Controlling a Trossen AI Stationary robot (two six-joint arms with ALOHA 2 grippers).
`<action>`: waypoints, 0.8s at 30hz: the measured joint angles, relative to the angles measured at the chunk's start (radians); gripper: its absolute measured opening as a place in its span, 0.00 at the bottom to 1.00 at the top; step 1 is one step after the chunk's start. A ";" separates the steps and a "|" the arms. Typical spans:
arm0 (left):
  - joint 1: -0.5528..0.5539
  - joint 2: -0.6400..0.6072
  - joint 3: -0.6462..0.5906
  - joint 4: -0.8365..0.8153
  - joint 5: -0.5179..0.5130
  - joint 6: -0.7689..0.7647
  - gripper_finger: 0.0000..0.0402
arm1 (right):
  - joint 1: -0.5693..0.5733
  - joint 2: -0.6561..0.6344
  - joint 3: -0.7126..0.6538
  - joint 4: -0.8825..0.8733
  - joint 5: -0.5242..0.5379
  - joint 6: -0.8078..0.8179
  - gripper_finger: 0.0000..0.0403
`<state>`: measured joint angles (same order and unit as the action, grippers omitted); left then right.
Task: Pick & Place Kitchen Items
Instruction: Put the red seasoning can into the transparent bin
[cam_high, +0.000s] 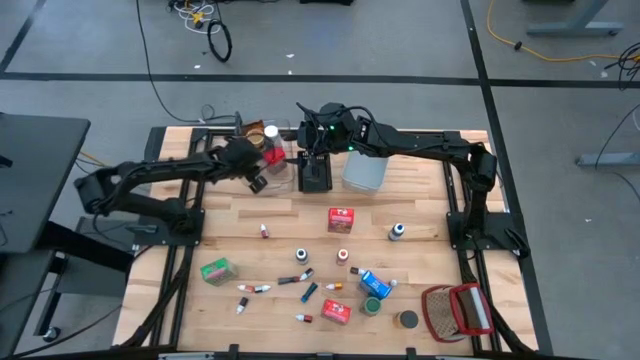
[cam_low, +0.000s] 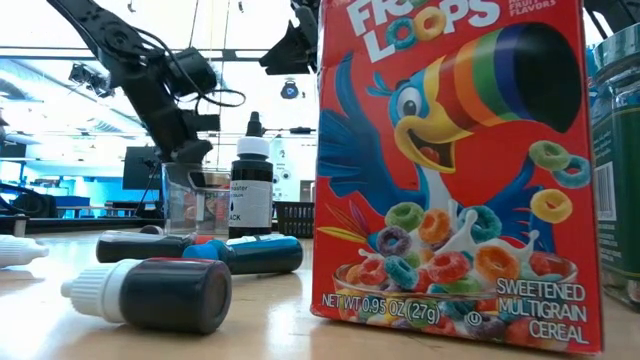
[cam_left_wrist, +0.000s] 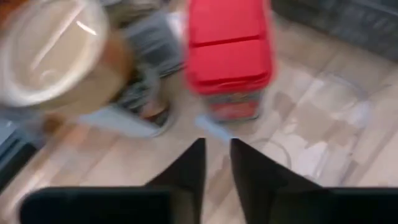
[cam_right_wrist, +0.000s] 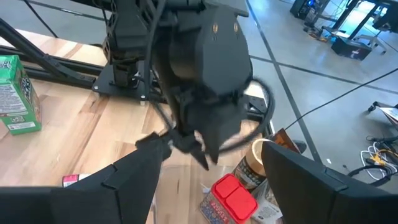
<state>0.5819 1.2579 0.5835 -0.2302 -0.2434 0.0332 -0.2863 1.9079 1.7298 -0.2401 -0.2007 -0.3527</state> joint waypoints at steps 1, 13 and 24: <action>0.000 0.022 0.000 0.023 0.015 0.006 0.13 | 0.000 0.000 0.000 0.000 0.000 0.000 0.71; 0.002 0.086 -0.001 0.234 0.089 0.015 0.04 | 0.000 0.000 0.000 -0.001 0.001 0.004 0.71; 0.030 0.086 -0.001 0.307 0.083 0.022 0.03 | 0.000 0.000 0.000 0.000 0.001 0.004 0.71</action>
<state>0.6123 1.3437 0.5823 0.0765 -0.1607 0.0551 -0.2863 1.9079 1.7298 -0.2400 -0.2001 -0.3489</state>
